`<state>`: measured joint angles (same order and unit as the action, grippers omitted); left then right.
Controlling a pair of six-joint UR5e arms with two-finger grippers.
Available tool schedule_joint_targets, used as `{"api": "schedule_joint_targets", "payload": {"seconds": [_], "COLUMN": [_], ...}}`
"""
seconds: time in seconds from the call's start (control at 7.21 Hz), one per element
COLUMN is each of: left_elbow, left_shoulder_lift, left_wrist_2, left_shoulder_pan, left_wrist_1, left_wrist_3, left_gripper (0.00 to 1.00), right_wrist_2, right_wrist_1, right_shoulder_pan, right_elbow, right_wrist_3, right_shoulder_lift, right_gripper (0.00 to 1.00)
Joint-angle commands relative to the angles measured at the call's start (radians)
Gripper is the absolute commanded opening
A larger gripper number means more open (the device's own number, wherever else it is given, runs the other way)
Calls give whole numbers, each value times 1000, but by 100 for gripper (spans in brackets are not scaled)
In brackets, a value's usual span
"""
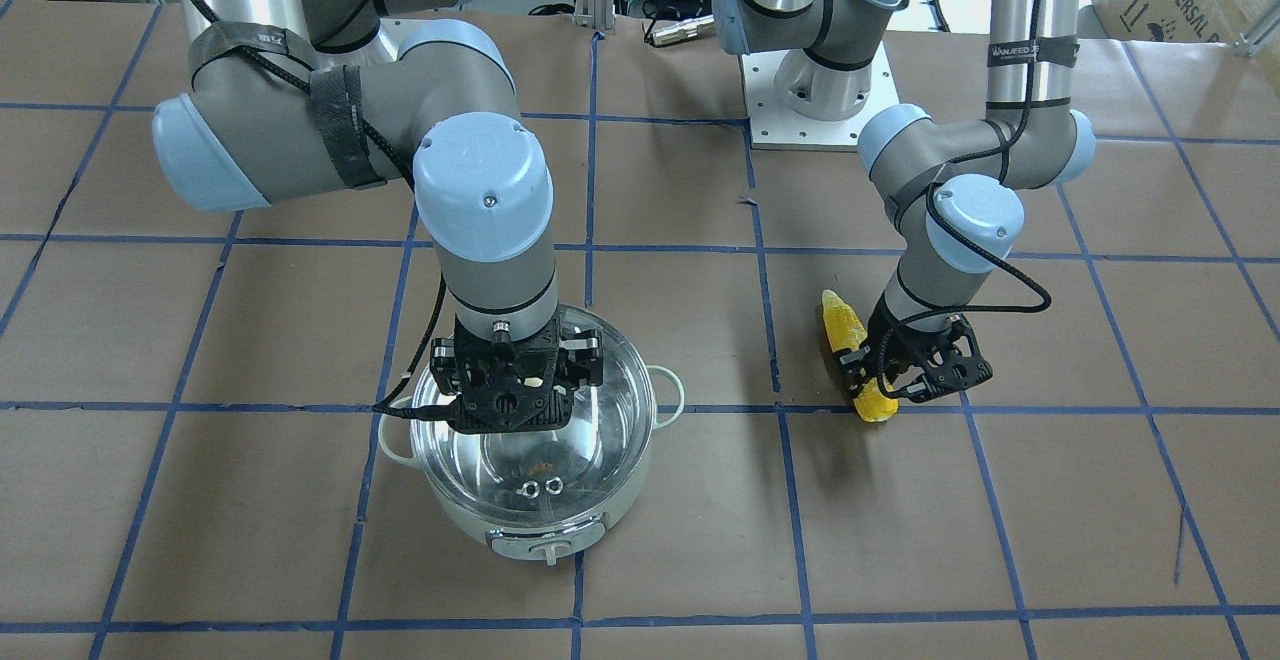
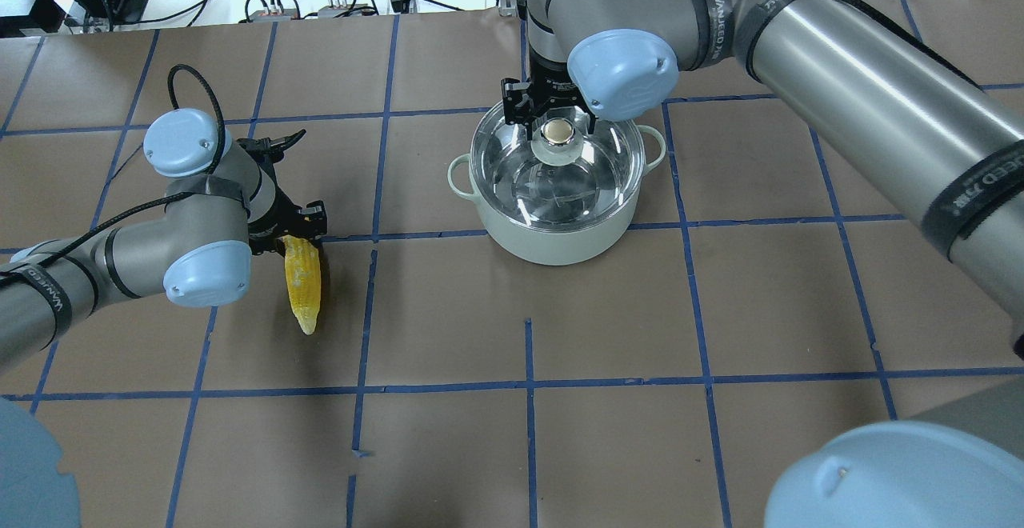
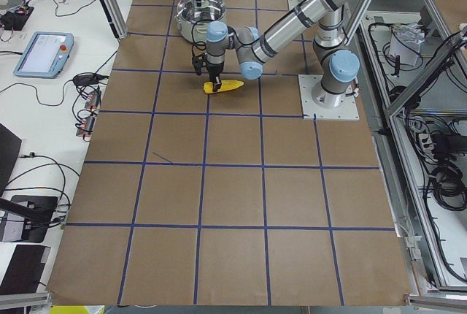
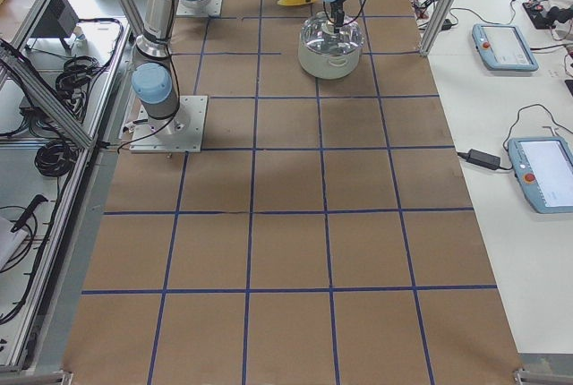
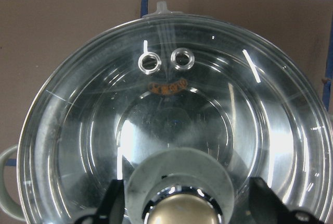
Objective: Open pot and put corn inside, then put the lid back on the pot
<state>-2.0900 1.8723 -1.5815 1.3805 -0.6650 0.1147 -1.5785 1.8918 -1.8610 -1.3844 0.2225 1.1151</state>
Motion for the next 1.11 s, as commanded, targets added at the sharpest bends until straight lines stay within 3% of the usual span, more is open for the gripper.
{"api": "schedule_joint_targets", "payload": {"seconds": [0.0, 0.42, 0.55, 0.83, 0.97], "left_elbow": [13, 158, 209, 305, 386], "left_shoulder_lift": [-30, -51, -58, -70, -76], "left_wrist_2": [8, 8, 73, 90, 94], "left_shoulder_pan": [-1, 3, 8, 15, 22], "left_wrist_1": [-16, -219, -272, -399, -526], "left_wrist_3": [2, -1, -54, -73, -73], "left_gripper": [2, 3, 3, 3, 3], "right_wrist_2": [0, 0, 0, 2, -1], "right_wrist_1": [1, 0, -5, -64, -161], "right_shoulder_pan": [2, 2, 2, 2, 9], "right_elbow": [5, 7, 11, 50, 91], "right_wrist_3": [-3, -2, 0, 8, -6], "right_shoulder_lift": [0, 0, 0, 31, 76], "right_gripper": [62, 46, 39, 38, 38]}}
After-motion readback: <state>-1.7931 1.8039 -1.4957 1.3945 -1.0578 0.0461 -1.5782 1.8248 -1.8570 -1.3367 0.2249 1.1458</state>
